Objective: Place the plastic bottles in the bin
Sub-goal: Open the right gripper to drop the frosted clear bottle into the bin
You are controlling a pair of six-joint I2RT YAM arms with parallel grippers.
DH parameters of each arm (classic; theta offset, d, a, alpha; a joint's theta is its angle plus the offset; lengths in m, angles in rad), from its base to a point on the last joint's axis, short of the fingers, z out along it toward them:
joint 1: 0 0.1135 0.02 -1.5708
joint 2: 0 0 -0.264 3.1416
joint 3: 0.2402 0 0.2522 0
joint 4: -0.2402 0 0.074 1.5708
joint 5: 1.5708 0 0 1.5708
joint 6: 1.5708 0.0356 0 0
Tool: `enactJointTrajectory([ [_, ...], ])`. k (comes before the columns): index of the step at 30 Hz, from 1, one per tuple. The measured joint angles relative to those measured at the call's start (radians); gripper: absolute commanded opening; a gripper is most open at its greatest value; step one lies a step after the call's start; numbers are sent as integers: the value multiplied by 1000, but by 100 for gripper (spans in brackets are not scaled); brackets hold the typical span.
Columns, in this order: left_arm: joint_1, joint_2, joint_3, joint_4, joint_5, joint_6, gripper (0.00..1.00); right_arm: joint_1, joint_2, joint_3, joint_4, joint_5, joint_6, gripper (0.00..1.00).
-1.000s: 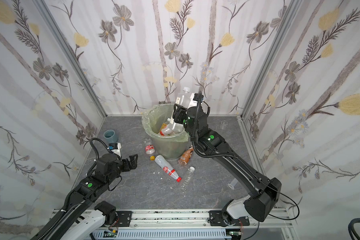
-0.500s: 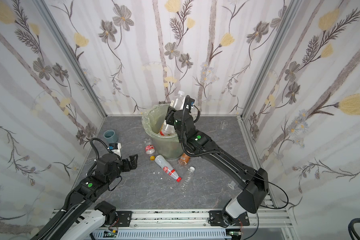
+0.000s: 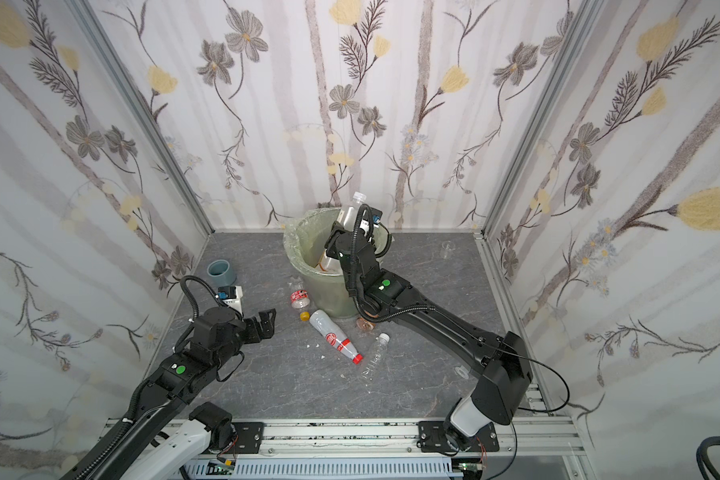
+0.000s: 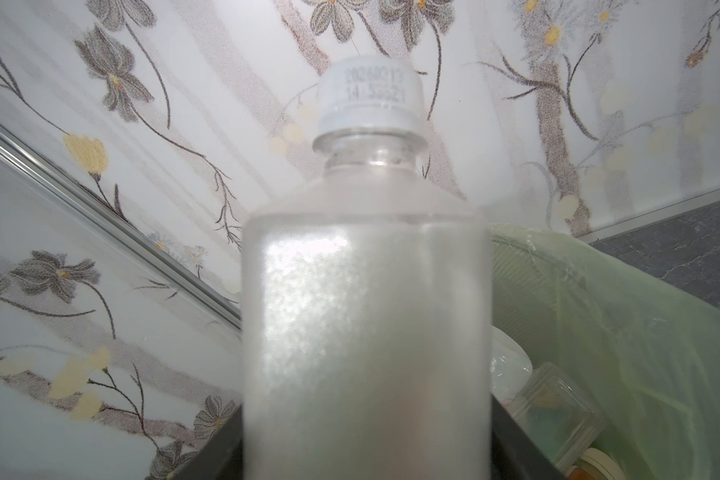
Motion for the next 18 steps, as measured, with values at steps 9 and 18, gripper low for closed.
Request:
enactJointTrajectory([
  [9,0,5,0,0,0,0,100,0,26,-8,16,10,0,69],
  [18,0,6,0,0,0,0,100,0,18,-44,19,22,0,71],
])
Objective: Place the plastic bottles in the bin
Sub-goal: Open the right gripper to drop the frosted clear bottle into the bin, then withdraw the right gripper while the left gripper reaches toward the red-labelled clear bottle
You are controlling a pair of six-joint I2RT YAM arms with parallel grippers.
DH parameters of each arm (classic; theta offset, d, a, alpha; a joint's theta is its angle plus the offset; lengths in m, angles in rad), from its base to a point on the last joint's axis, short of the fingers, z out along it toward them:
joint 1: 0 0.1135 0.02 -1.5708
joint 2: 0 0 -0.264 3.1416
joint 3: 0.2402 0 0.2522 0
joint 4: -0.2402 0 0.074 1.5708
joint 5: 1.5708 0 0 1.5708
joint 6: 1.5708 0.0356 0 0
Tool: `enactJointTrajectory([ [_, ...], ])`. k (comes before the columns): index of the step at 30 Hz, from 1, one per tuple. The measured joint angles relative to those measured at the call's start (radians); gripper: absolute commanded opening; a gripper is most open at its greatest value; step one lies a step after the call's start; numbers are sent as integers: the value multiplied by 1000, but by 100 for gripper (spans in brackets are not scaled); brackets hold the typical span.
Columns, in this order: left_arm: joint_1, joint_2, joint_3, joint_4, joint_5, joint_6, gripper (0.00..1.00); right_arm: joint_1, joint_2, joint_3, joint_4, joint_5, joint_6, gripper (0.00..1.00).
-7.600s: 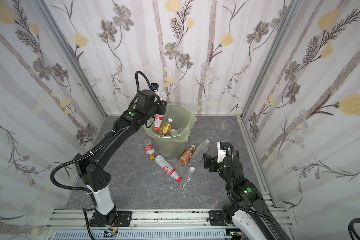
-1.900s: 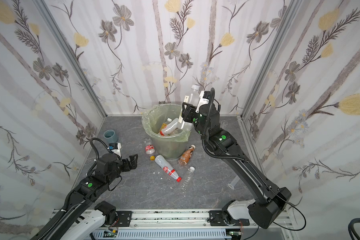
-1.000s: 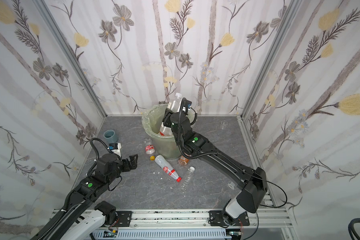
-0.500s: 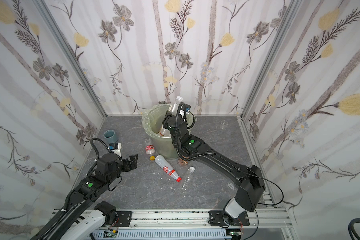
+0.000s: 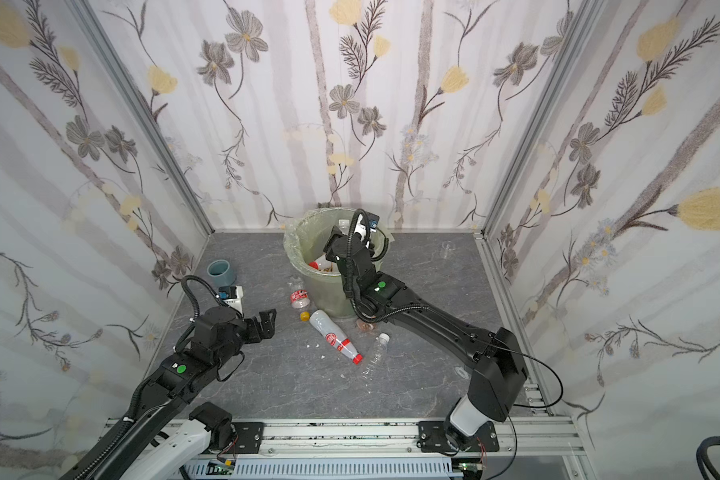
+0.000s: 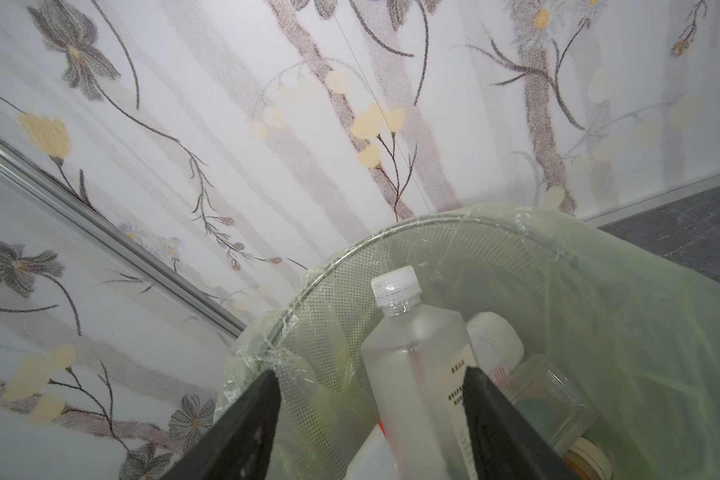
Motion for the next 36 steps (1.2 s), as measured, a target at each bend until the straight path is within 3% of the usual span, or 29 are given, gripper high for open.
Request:
enactJointTrajectory([
  [8,0,0,0,0,0,0,100,-1,-97,-71,1,19,-8,72],
  [19,0,25,0,0,0,0,100,-26,-348,-206,0,11,-142,74],
  [36,0,116,1,1,3,-23,98,-280,-776,-631,-211,-271,-165,78],
])
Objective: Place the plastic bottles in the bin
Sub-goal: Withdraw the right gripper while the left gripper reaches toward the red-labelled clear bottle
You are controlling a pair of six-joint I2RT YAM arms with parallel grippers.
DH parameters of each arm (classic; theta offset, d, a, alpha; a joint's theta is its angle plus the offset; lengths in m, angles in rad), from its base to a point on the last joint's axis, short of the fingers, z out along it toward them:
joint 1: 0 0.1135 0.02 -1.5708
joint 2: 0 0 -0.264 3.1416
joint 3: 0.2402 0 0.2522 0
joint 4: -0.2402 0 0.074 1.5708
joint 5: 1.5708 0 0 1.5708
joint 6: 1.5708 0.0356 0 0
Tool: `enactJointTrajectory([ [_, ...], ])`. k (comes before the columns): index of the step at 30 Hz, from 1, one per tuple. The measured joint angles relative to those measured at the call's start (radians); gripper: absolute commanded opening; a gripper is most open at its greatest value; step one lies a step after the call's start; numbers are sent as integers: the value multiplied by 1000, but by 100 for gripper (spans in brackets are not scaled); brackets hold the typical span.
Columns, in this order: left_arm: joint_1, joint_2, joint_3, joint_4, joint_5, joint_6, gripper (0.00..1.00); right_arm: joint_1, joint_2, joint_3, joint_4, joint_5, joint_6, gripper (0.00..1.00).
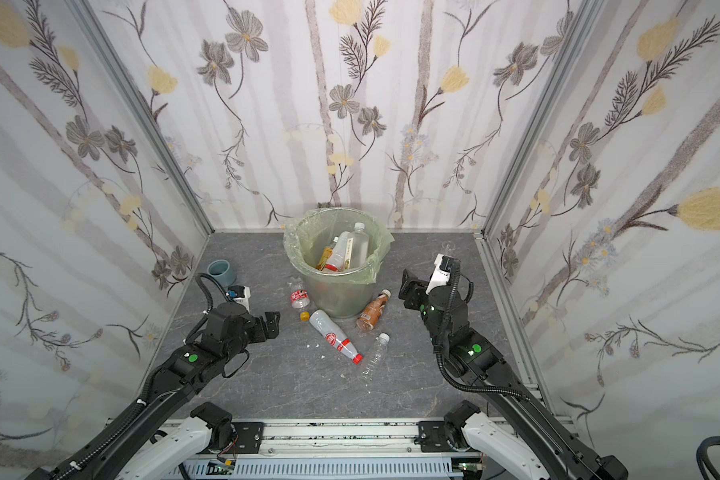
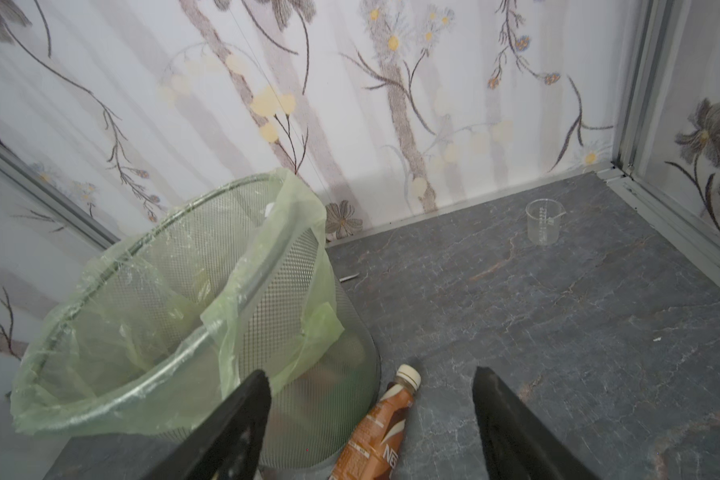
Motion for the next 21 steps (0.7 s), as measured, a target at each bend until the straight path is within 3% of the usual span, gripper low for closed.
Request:
enactJointTrajectory([
  [8,1,89,36,27,20,-25,98,-11,-22,-106,-81,-108,16,78],
  [21,31,368,122,169,88,-29,93,-19,-40,-122,-100,-131,14,79],
])
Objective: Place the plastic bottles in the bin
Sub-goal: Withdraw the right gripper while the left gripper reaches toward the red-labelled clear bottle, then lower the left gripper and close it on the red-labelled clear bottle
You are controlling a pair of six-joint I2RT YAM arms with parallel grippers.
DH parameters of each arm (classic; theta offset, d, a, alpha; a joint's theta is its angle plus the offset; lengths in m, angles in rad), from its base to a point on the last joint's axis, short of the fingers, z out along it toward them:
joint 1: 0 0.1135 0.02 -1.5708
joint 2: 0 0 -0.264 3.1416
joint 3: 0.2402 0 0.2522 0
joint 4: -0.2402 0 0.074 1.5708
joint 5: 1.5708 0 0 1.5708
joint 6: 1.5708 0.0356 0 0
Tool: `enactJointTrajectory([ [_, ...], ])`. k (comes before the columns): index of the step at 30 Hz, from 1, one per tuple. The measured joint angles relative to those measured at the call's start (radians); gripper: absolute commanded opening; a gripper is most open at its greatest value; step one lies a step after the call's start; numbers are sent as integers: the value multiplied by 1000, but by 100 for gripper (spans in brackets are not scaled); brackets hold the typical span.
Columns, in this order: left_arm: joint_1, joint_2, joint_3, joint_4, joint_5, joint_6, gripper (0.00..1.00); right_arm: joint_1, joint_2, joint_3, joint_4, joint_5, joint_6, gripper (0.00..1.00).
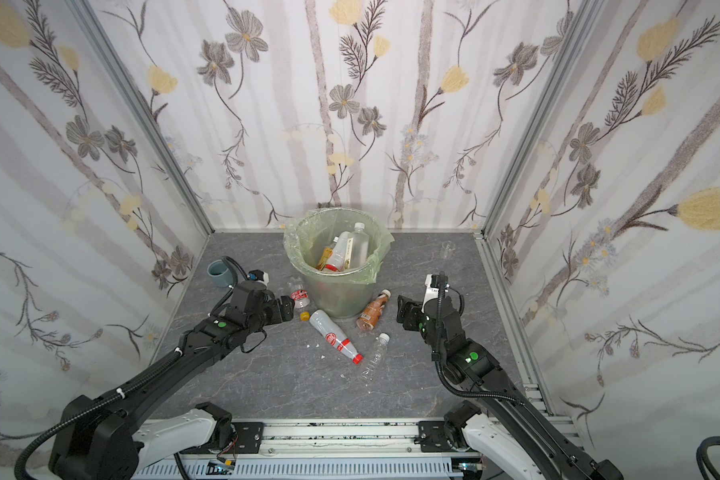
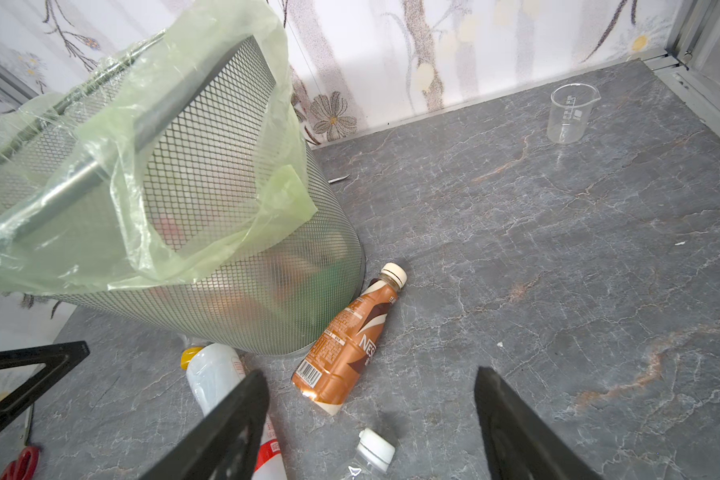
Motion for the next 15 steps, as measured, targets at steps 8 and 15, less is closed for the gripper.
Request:
enactJointTrajectory([
  [8,45,148,39,88,54,5,92,-10,-53,-26,-2,-3,-4,80],
  [15,78,265,102,139,124,24,89,-13,-77,-35,-2,-3,-3,79],
])
